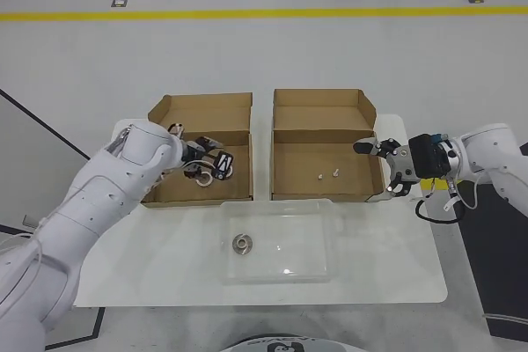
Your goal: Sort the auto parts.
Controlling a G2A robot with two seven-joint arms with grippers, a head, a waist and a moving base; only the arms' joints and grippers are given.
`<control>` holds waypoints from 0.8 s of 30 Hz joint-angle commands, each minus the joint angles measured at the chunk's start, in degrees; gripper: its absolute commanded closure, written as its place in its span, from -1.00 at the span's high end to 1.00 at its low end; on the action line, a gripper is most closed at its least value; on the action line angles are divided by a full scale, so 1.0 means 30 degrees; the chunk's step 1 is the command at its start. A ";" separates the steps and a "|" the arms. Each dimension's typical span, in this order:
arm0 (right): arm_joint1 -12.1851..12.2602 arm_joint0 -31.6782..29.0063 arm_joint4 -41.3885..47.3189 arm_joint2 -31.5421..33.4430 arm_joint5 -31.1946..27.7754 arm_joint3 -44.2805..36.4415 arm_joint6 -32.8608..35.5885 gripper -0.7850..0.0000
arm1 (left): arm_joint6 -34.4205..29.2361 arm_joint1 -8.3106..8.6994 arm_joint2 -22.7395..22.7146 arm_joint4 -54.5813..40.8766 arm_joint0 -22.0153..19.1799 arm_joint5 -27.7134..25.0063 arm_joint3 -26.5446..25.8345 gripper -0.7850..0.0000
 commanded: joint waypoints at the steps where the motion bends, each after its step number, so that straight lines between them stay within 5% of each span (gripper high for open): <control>1: 0.0000 0.0000 0.0000 0.0000 0.0000 0.0000 0.0001 1.00 | -0.0138 0.0316 -0.0784 -0.0452 0.0445 -0.0309 -0.1202 1.00; 11: 0.0000 0.0000 0.0000 0.0000 0.0000 0.0000 0.0001 1.00 | -0.1534 0.1812 -0.3737 -0.3554 0.3516 -0.1547 -0.8040 1.00; 24: 0.0000 0.0000 0.0000 0.0000 0.0000 0.0000 0.0001 1.00 | -0.3170 0.3556 -0.3491 -0.8340 0.5207 -0.1547 -1.3578 1.00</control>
